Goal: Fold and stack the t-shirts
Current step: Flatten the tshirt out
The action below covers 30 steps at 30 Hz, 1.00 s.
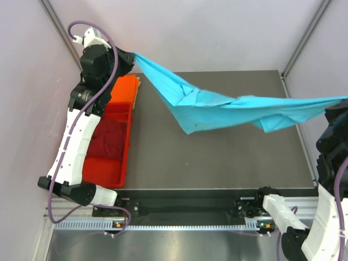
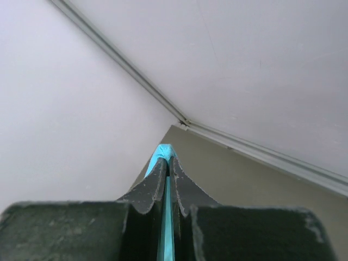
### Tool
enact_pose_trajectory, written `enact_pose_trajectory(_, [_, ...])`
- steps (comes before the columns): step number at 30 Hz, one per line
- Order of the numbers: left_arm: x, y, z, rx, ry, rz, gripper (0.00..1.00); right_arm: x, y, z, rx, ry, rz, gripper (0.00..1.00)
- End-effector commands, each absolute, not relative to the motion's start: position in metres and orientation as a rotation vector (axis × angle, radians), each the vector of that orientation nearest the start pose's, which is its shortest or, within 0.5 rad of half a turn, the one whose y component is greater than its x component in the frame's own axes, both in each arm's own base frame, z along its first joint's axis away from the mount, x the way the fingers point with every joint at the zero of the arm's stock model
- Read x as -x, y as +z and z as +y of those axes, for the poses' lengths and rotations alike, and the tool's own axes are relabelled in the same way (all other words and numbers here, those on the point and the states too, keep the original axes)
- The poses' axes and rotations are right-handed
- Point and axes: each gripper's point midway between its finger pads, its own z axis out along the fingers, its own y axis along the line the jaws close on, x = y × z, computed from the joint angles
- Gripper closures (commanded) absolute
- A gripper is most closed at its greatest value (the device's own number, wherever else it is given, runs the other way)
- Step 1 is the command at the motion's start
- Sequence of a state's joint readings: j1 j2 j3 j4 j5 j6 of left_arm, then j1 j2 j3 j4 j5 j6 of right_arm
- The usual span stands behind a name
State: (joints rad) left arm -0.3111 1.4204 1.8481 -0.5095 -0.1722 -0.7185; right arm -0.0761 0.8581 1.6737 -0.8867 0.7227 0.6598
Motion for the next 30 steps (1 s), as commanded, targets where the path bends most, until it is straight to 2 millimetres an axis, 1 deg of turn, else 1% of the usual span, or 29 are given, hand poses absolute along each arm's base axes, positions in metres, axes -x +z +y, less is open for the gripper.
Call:
enact_pose_trajectory(1, [-0.404,0.44,-0.119,0.495,-0.532,1.763,1.0,-0.168,0.499,-0.115,-1.044,-0.16,1.192,1.0])
enact_pose_trajectory(3, [-0.402,0.433,-0.121,0.495,-0.534,1.78,1.0,-0.17,0.5,-0.113,-1.03,-0.152,1.201,1.0])
enact_pose_trajectory(4, [-0.404,0.424,-0.125,0.487,-0.541,1.808,1.0,-0.172,0.498,-0.111,-1.021,-0.148,1.212,1.0])
enact_pose_trajectory(5, [-0.41,0.411,-0.129,0.482,-0.54,1.842,1.0,-0.177,0.491,-0.109,-1.013,-0.142,1.238,1.0])
enact_pose_trajectory(6, [-0.414,0.399,-0.133,0.48,-0.542,1.875,1.0,-0.185,0.487,-0.101,-0.983,-0.1,1.27,1.0])
enact_pose_trajectory(7, [-0.418,0.378,-0.139,0.472,-0.544,1.929,1.0,-0.191,0.479,-0.097,-0.969,-0.078,1.299,1.0])
enact_pose_trajectory(8, [-0.429,0.357,-0.145,0.467,-0.543,1.972,1.0,-0.2,0.458,-0.093,-0.961,-0.072,1.353,1.0])
enact_pose_trajectory(9, [-0.434,0.341,-0.15,0.459,-0.543,2.006,1.0,-0.208,0.447,-0.087,-0.944,-0.046,1.387,1.0])
enact_pose_trajectory(10, [-0.439,0.321,-0.153,0.455,-0.535,2.051,1.0,-0.212,0.435,-0.086,-0.949,-0.039,1.41,1.0])
enact_pose_trajectory(11, [-0.449,0.294,-0.161,0.445,-0.529,2.114,1.0,-0.22,0.408,-0.085,-0.956,-0.054,1.469,1.0])
enact_pose_trajectory(13, [-0.459,0.267,-0.165,0.442,-0.506,2.175,1.0,-0.232,0.386,-0.083,-0.957,-0.062,1.524,1.0])
enact_pose_trajectory(14, [-0.468,0.238,-0.169,0.448,-0.488,2.239,1.0,-0.241,0.366,-0.084,-0.965,-0.088,1.58,1.0])
enact_pose_trajectory(15, [-0.473,0.226,-0.172,0.445,-0.486,2.265,1.0,-0.246,0.358,-0.084,-0.967,-0.096,1.605,1.0])
enact_pose_trajectory(16, [-0.482,0.223,-0.176,0.437,-0.493,2.268,1.0,-0.25,0.35,-0.084,-0.969,-0.104,1.631,1.0])
enact_pose_trajectory(17, [-0.493,0.193,-0.18,0.44,-0.476,2.326,1.0,-0.256,0.342,-0.084,-0.973,-0.111,1.656,1.0])
enact_pose_trajectory(18, [-0.497,0.183,-0.186,0.428,-0.502,2.366,1.0,-0.261,0.34,-0.082,-0.969,-0.098,1.66,1.0])
enact_pose_trajectory(19, [-0.512,0.193,-0.19,0.419,-0.525,2.339,1.0,-0.264,0.336,-0.082,-0.969,-0.095,1.666,1.0])
enact_pose_trajectory(20, [-0.523,0.161,-0.194,0.419,-0.514,2.4,1.0,-0.268,0.329,-0.081,-0.97,-0.087,1.673,1.0])
enact_pose_trajectory(21, [-0.528,0.156,-0.199,0.406,-0.549,2.427,0.99,-0.269,0.324,-0.08,-0.971,-0.086,1.681,1.0])
enact_pose_trajectory(22, [-0.544,0.173,-0.2,0.383,-0.577,2.387,0.91,-0.27,0.315,-0.08,-0.974,-0.092,1.697,1.0])
enact_pose_trajectory(23, [-0.551,0.149,-0.199,0.391,-0.557,2.434,0.84,-0.272,0.312,-0.08,-0.974,-0.094,1.702,1.0])
enact_pose_trajectory(24, [-0.548,0.145,-0.193,0.405,-0.511,2.469,0.75,-0.272,0.307,-0.081,-0.976,-0.103,1.713,1.0])
enact_pose_trajectory(25, [-0.555,0.157,-0.19,0.39,-0.489,2.442,0.65,-0.273,0.299,-0.081,-0.978,-0.113,1.732,1.0])
enact_pose_trajectory(26, [-0.552,0.165,-0.185,0.387,-0.452,2.431,0.54,-0.273,0.295,-0.081,-0.98,-0.118,1.74,1.0])
enact_pose_trajectory(27, [-0.545,0.17,-0.18,0.394,-0.408,2.433,0.5,-0.273,0.292,-0.081,-0.977,-0.124,1.75,1.0])
enact_pose_trajectory(28, [-0.528,0.148,-0.174,0.409,-0.316,2.481,0.5,-0.273,0.287,-0.081,-0.979,-0.129,1.76,1.0])
enact_pose_trajectory(29, [-0.515,0.178,-0.175,0.387,-0.333,2.426,0.5,-0.273,0.285,-0.081,-0.98,-0.128,1.759,1.0])
enact_pose_trajectory(30, [-0.481,0.144,-0.186,0.345,-0.3,2.518,0.5,-0.274,0.284,-0.081,-0.981,-0.123,1.758,1.0])
